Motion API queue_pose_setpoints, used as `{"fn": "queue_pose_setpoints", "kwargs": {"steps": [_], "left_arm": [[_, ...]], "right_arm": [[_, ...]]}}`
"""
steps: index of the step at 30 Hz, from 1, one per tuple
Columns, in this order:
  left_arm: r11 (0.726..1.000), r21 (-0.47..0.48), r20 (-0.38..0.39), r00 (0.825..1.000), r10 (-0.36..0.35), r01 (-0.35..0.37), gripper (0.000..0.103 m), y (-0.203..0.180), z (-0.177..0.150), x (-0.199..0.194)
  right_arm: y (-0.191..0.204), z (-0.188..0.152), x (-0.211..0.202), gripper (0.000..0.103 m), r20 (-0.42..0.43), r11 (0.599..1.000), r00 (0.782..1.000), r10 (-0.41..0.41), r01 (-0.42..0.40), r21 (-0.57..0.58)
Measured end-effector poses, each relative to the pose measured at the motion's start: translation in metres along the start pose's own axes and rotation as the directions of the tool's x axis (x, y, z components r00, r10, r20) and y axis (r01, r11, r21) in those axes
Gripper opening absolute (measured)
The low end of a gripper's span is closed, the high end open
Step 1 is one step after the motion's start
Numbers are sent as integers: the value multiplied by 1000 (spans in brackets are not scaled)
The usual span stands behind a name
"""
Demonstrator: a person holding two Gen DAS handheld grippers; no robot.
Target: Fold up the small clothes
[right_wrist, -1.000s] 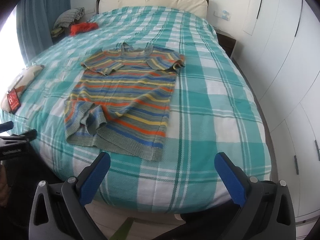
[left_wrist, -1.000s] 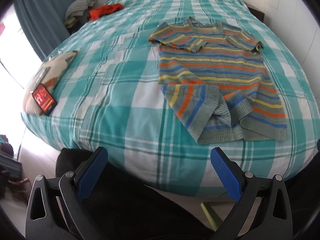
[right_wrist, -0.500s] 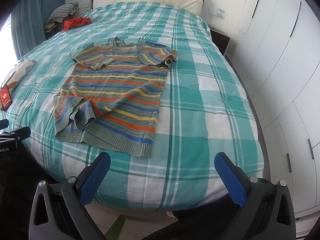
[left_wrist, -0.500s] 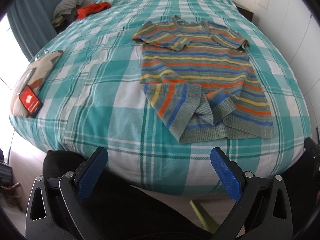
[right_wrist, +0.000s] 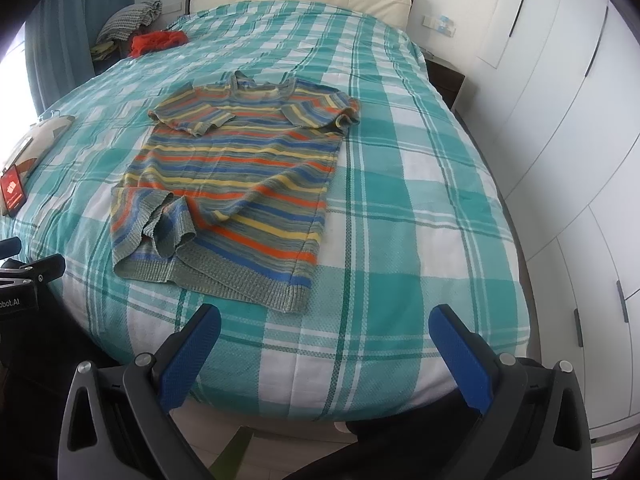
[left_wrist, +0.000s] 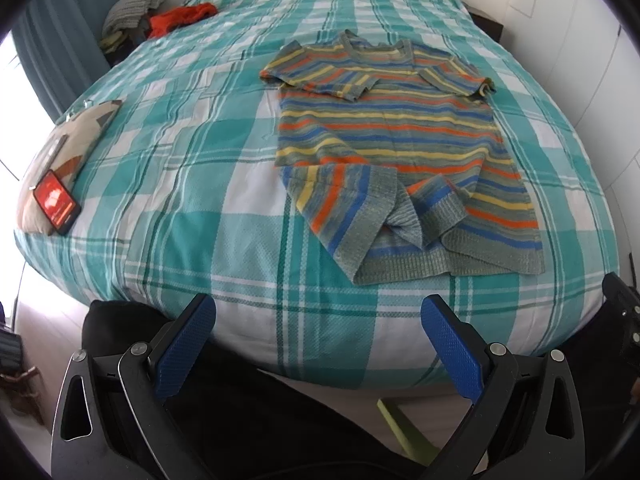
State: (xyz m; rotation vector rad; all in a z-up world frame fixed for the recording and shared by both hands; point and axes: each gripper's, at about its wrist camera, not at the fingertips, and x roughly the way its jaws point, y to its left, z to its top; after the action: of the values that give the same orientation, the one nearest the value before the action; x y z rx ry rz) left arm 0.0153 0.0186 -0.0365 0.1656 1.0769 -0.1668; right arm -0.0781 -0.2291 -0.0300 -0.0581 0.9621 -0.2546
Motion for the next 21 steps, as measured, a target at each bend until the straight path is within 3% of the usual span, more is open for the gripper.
{"fn": "queue_pose_setpoints", "kwargs": {"steps": [21], "left_arm": [[1000, 6, 3, 1000, -7, 7, 103, -4, 0, -4]], "right_arm": [[3, -2, -2, 102, 0, 1000, 1000, 1, -1, 2]]}}
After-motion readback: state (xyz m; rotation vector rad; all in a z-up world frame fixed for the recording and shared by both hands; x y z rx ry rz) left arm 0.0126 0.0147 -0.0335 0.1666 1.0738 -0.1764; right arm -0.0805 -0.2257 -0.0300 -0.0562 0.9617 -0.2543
